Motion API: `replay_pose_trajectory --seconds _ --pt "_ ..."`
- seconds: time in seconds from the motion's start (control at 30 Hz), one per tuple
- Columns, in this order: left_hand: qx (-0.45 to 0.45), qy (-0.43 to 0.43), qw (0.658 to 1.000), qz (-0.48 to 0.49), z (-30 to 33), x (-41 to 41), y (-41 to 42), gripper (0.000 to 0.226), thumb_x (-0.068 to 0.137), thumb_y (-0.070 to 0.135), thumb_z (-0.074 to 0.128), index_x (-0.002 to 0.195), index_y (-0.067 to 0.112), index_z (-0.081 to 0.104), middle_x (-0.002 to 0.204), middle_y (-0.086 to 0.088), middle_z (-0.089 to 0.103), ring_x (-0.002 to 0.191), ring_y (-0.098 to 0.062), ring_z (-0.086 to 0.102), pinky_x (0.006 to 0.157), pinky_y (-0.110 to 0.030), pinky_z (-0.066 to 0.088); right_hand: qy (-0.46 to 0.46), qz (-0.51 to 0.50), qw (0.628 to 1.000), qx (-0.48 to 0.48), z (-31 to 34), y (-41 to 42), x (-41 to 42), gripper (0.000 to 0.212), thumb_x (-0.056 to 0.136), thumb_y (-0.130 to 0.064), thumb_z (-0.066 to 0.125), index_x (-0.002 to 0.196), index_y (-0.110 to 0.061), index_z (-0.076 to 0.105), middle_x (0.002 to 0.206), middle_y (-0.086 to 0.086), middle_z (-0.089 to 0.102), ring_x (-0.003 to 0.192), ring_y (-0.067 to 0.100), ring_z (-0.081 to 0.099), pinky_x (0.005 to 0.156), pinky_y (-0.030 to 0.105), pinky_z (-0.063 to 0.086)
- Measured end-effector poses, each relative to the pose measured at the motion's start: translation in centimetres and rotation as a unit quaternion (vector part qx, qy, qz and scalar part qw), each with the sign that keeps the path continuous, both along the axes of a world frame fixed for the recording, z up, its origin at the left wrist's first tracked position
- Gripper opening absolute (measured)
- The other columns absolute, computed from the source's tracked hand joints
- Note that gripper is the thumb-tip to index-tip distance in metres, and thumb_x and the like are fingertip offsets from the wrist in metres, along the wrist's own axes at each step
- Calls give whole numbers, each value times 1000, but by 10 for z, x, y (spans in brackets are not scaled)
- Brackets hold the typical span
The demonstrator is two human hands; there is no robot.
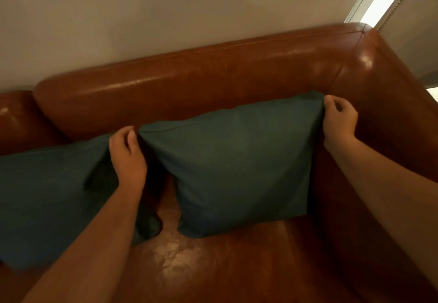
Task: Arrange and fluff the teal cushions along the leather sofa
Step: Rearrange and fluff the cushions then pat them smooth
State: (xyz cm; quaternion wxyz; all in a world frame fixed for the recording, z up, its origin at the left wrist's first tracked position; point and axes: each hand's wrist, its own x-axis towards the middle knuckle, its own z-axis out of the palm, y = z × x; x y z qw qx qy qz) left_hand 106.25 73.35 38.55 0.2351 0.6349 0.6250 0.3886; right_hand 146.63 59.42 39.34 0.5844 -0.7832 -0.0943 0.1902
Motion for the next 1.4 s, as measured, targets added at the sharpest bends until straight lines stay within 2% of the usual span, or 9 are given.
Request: replay_pose_trajectory --seconds 0.1,0.23,0.33,0.53,0.67,0.83,1.1,1.27,1.4 --pt "-143 -87 986 -14 -39 -15 -38 26 99 7 36 112 2 59 110 -18 62 96 -23 57 93 -48 47 27 42 998 -28 -29 -26 -10 29 99 -27 46 124 -17 59 120 0 61 110 15 56 94 33 47" --pt "-320 -59 941 -91 -77 -26 -88 25 93 0 51 115 1 62 114 -15 64 101 -18 56 98 -41 44 86 140 982 -95 -70 -69 -26 33 100 -22 46 131 -16 54 129 4 59 115 21 56 101 45 46" --pt "-311 -28 948 -62 -87 -22 -102 27 92 15 58 114 2 66 115 -14 67 109 -24 60 101 -40 44 113 162 973 -118 -81 -85 -32 32 100 -25 45 128 -18 57 128 3 60 116 21 57 101 45 46" --pt "-287 -57 949 117 -86 8 -105 55 88 51 46 84 0 66 87 -25 67 86 -39 63 77 -43 48 108 114 982 -103 -78 -83 -33 24 97 -28 52 111 -16 67 113 2 66 106 19 60 98 45 48" --pt "-230 -27 969 88 -82 21 -108 36 87 34 52 79 1 64 83 -24 66 83 -38 62 71 -41 46 120 112 983 -77 -76 -80 -32 30 97 -32 52 119 -15 64 119 1 64 110 19 59 98 42 48" --pt "-224 35 972 59 -90 27 -109 31 79 36 44 67 8 50 74 -21 61 76 -37 61 68 -42 48 115 73 989 -52 -79 -69 -45 20 98 -28 51 109 -18 65 112 6 67 101 22 63 87 39 51" --pt "-199 108 974 18 -90 25 -101 17 90 16 53 95 2 62 97 -26 65 91 -40 62 76 -43 49 117 77 989 -45 -77 -71 -45 26 97 -31 52 117 -17 63 117 4 65 105 20 61 87 37 50" --pt "-169 102 980 16 -90 1 -99 8 84 1 54 84 -4 61 85 -24 60 82 -36 58 74 -42 45 57 114 989 -79 -68 -71 -43 24 98 -26 51 115 -14 63 109 -1 64 103 17 59 87 37 48" --pt "-200 -6 977 72 -85 -10 -109 11 88 -2 51 86 -3 62 84 -17 62 79 -23 54 72 -29 38 32 139 987 -79 -62 -71 -39 21 97 -22 54 113 -13 63 107 -1 62 104 17 58 85 31 44"
